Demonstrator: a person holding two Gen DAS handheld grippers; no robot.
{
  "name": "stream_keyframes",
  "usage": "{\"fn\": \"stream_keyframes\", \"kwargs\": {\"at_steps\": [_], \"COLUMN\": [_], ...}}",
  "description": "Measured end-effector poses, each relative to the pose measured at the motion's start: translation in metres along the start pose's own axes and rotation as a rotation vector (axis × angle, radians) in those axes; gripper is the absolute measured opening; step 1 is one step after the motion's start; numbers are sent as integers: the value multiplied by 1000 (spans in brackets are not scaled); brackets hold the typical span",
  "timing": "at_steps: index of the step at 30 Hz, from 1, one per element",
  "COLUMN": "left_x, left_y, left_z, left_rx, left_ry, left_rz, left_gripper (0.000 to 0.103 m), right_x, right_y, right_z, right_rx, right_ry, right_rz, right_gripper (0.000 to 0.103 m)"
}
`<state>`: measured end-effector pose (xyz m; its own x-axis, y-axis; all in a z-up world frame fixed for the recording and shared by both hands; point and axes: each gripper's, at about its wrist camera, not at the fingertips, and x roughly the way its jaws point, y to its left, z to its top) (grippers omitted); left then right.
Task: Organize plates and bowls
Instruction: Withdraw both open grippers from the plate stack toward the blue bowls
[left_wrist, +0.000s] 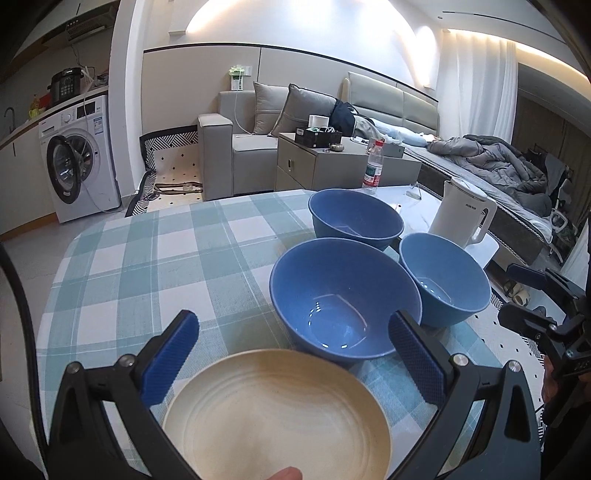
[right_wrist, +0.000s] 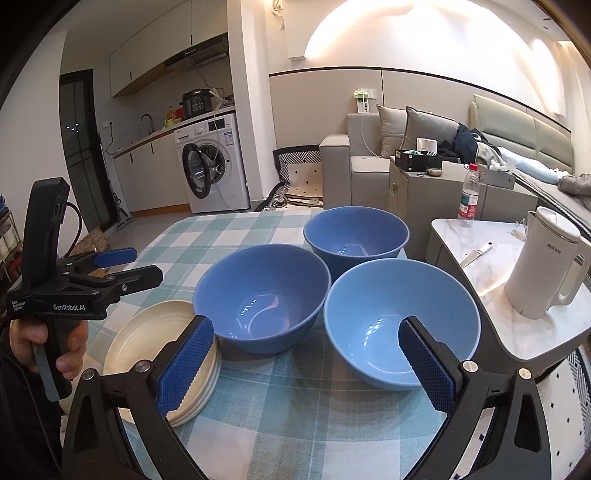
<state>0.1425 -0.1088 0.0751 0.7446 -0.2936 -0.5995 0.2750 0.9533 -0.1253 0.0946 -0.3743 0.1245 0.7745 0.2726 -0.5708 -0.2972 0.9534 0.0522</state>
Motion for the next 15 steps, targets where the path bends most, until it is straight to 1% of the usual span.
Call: {"fn": "stream_keyframes", "kwargs": {"at_steps": [15], "left_x": [33], "left_y": [-2], "left_z": [31], "left_rx": [11], "left_ry": [22], "left_rz": [0], "left_gripper": [103], "right_x": [22], "right_y": [-23], "right_z": [29], "right_rx": [12], "right_ry": [18], "right_rz": [-28], "right_gripper": [102]}}
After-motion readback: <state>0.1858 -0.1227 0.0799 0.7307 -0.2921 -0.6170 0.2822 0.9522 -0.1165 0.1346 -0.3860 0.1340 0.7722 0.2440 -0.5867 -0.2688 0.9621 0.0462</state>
